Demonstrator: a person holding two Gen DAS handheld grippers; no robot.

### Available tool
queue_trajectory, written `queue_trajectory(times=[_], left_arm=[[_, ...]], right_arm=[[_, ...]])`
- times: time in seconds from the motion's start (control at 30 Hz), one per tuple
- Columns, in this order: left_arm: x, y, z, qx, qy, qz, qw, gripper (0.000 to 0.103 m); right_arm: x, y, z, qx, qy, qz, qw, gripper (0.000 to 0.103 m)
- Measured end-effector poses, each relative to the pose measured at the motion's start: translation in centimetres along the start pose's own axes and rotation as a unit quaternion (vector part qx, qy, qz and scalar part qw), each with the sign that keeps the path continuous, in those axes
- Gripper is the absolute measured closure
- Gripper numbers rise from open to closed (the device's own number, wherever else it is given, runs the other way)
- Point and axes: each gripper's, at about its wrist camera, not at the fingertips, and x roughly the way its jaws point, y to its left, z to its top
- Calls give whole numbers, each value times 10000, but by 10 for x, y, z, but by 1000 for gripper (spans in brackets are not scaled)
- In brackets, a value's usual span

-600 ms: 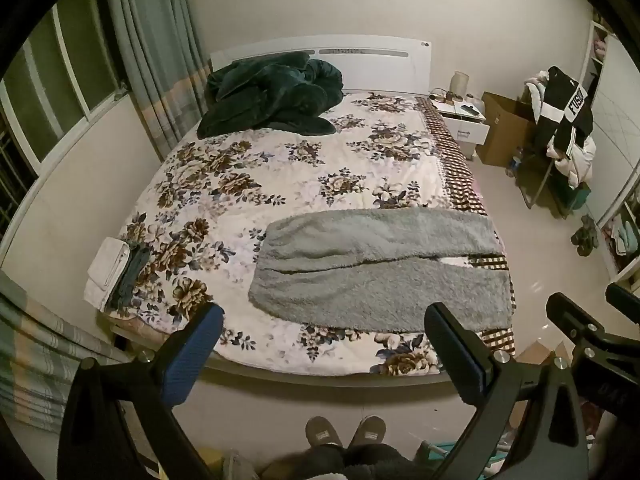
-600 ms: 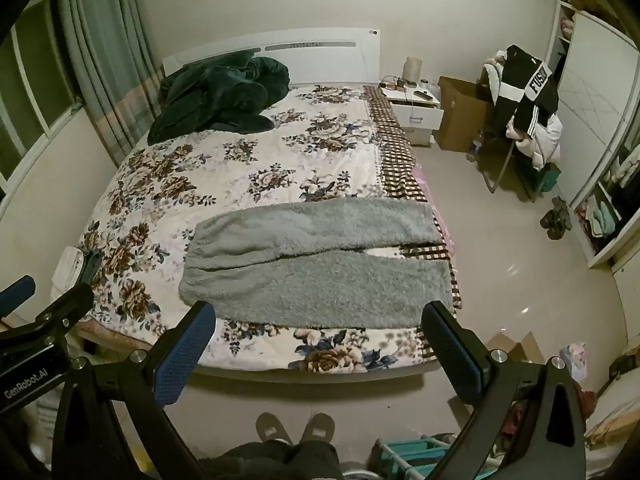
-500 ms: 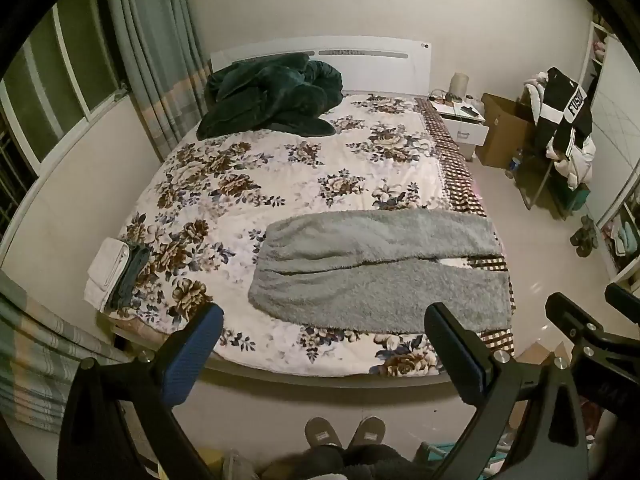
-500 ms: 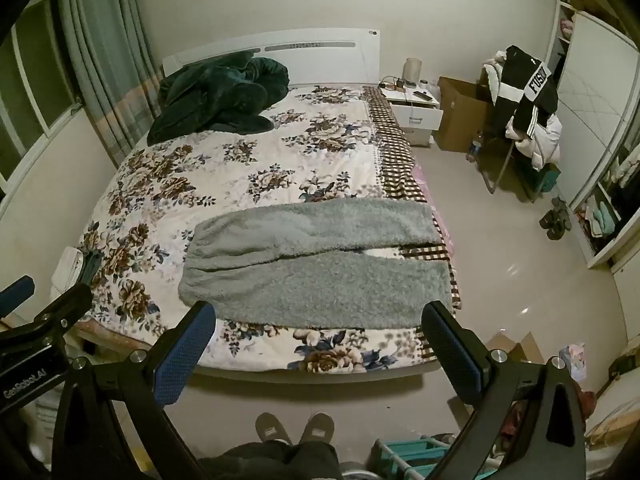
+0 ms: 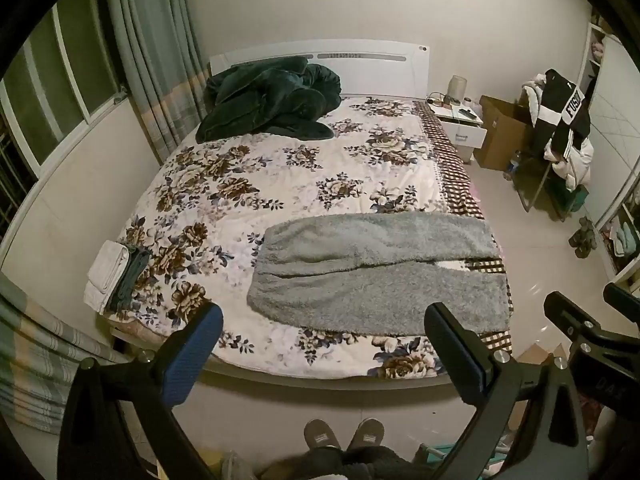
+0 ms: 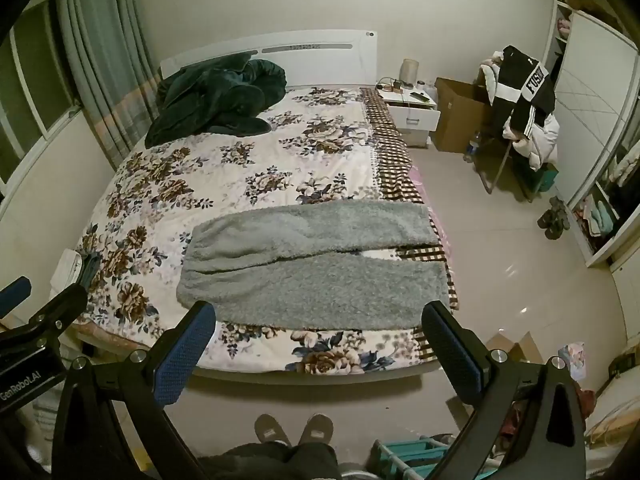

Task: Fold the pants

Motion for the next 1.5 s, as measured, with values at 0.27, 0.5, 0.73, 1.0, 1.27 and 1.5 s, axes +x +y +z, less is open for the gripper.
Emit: queue_trajectory(times=[0.27, 0.5, 0.73, 1.0, 1.27, 1.5], left_arm=[[-2, -2, 5, -1, -8, 17, 10000, 0], [-1, -2, 3, 3, -32, 17, 10000, 0], [-5, -7, 7, 4, -41, 20, 10000, 0], [-6, -8, 8, 4, -54, 20, 10000, 0], [-12, -11, 19, 10, -70, 20, 10000, 0], [-12, -11, 17, 16, -77, 27, 10000, 0]], right_arm=[[-4, -14, 9, 21, 1, 23, 10000, 0], [-5, -14, 8, 25, -9, 13, 10000, 0], [-5, -15, 4, 29, -18, 14, 10000, 0], [-4, -17, 2, 32, -37, 5, 10000, 0], [-8, -17, 2, 31, -50, 12, 10000, 0], [-11, -17, 2, 30, -48, 28, 10000, 0]])
